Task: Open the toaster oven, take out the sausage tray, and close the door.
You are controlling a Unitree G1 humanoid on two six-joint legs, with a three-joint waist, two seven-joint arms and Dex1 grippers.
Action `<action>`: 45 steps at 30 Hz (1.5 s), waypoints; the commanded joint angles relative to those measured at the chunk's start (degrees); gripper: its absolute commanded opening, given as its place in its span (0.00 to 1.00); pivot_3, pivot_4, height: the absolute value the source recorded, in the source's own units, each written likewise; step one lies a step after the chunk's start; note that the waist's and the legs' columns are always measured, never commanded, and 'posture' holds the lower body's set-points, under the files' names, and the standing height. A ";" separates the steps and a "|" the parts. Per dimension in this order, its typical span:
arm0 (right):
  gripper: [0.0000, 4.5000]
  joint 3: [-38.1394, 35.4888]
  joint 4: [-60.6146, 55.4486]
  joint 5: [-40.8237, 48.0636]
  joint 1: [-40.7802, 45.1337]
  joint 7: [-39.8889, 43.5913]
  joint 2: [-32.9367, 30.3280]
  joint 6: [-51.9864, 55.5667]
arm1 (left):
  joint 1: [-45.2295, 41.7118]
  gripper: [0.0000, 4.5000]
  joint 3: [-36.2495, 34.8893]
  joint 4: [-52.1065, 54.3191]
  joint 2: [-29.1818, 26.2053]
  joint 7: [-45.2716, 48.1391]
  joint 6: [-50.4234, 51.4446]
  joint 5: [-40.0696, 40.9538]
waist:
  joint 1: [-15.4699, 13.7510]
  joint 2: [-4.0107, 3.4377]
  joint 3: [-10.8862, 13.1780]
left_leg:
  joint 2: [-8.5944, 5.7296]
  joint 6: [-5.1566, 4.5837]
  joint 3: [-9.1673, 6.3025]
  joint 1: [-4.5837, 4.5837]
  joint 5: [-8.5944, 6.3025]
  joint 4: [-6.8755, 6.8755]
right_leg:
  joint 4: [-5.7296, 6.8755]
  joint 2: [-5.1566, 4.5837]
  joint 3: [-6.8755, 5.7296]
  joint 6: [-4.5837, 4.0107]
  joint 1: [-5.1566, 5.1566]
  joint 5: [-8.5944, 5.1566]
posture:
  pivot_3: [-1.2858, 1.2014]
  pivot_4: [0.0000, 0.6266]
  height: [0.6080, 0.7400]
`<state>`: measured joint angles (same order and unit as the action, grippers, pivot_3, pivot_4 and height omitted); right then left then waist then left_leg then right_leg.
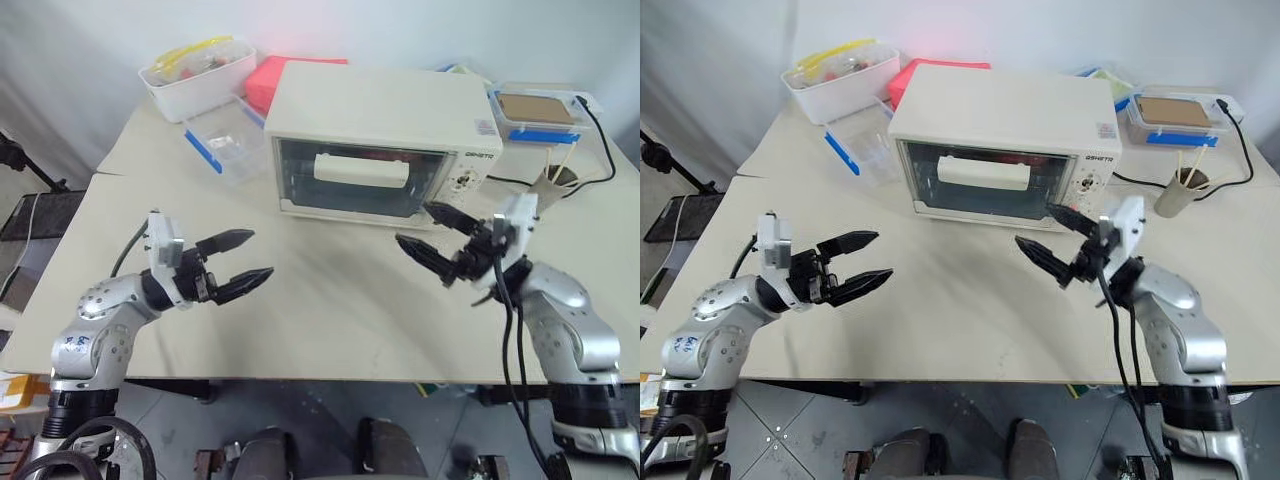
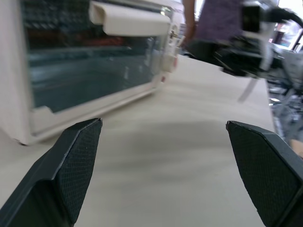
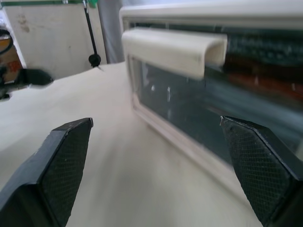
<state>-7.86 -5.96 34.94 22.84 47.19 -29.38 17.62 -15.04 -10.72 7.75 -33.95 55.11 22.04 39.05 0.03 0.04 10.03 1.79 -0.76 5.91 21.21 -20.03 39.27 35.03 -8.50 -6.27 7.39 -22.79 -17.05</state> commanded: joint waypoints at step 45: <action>1.00 4.41 -1.76 -4.19 2.51 5.21 1.89 -1.06 | 2.45 0.99 1.13 0.81 3.90 1.07 0.13 -0.43 | 0.16 0.00 0.00 | 0.02 0.02 -0.04 0.00 0.02 0.00 | -0.01 -0.01 0.04 0.00 -0.01 0.00 | 0.52 0.24 1.00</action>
<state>-2.49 -5.78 30.78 24.82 52.82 -26.80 16.76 -12.11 -9.46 8.04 -29.87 55.50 22.55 38.13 0.19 0.05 10.04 1.83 -0.74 5.87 21.20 -20.01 39.27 35.02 -8.50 -6.24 7.39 -22.81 -17.05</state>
